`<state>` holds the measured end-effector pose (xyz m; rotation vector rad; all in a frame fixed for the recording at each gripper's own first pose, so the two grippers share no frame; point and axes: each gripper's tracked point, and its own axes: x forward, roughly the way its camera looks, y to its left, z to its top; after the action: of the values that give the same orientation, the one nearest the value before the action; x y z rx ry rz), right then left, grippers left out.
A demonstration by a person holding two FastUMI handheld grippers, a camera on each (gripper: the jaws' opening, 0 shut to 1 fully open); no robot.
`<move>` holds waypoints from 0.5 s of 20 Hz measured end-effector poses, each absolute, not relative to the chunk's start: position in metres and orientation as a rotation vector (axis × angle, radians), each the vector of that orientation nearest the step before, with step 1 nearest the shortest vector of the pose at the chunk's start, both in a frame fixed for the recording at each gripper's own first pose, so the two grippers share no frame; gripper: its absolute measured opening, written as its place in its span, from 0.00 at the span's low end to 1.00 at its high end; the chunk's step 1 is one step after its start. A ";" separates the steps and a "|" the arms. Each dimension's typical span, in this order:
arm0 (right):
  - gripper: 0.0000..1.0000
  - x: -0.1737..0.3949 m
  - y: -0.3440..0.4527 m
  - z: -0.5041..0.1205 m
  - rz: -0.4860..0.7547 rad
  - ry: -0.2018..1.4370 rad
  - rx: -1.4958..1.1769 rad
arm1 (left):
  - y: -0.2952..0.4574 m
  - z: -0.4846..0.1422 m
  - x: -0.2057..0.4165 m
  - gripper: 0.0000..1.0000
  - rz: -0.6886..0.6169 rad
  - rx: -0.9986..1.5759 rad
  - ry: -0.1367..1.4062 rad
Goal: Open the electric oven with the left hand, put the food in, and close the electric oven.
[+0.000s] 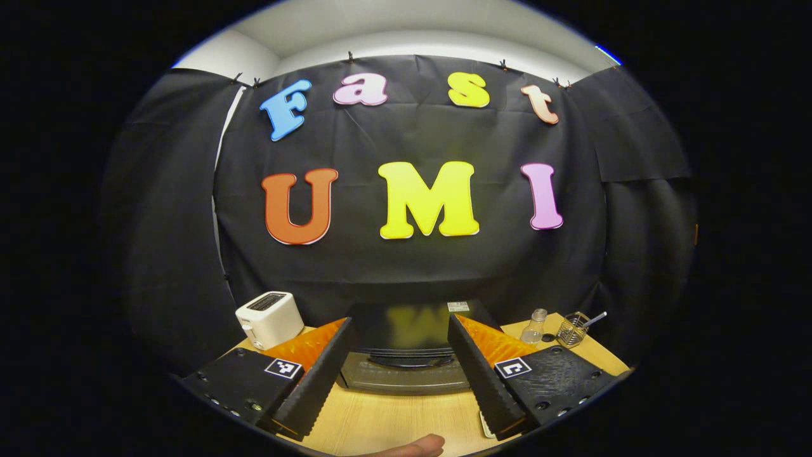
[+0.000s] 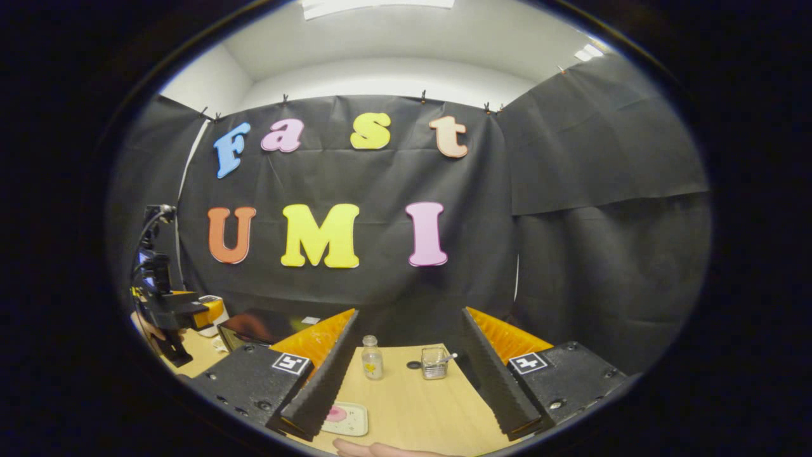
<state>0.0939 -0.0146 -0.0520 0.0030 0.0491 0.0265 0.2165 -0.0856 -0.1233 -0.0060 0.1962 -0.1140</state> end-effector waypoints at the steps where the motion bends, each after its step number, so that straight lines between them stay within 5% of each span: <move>1: 0.99 0.096 -0.021 -0.053 0.018 0.050 0.007 | -0.091 -0.132 0.228 0.95 -0.126 -0.011 0.208; 10: 0.99 0.098 -0.058 -0.066 -0.044 0.067 0.018 | -0.117 -0.228 0.293 0.96 -0.159 0.017 0.398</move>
<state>0.0978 -0.0578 -0.0656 0.0175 0.0669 -0.0441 0.2933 -0.1166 -0.2275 0.0171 0.3979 -0.1587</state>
